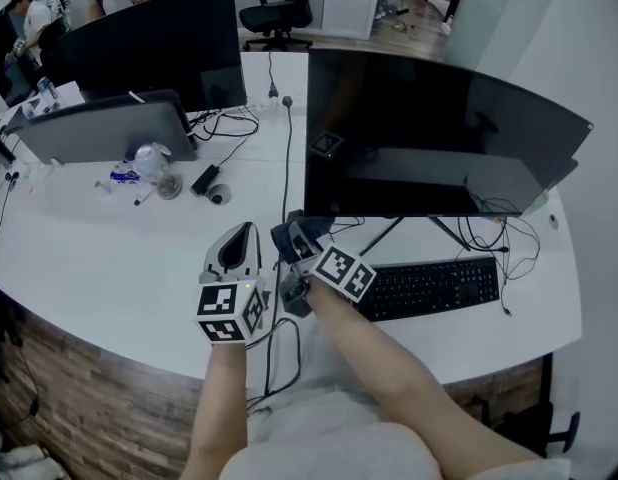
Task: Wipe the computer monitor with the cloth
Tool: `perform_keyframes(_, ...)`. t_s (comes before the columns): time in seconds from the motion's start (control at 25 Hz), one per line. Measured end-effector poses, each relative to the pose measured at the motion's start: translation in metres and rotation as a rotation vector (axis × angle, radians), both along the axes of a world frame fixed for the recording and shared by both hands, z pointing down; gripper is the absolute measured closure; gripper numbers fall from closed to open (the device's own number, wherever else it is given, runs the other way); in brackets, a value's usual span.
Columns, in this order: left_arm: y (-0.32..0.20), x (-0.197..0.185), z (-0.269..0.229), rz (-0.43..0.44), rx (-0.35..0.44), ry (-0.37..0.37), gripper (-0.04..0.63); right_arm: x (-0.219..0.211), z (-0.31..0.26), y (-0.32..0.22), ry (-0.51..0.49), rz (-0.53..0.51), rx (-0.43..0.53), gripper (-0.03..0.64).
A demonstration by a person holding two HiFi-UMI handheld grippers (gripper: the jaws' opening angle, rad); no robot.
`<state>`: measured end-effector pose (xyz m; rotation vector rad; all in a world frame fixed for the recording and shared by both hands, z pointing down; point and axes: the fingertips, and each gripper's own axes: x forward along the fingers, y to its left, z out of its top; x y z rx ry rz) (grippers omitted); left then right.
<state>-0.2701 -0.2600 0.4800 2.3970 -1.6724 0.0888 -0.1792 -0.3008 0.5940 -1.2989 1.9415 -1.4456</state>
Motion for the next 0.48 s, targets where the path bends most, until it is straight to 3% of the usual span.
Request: perform_keyframes(0.48, 0.002, -0.018, 0.0, -0.038, -0.003, 0.007, 0.586, -0.041, -0.002, 0.005, 0.082, -0.182, 0.01, 0.526)
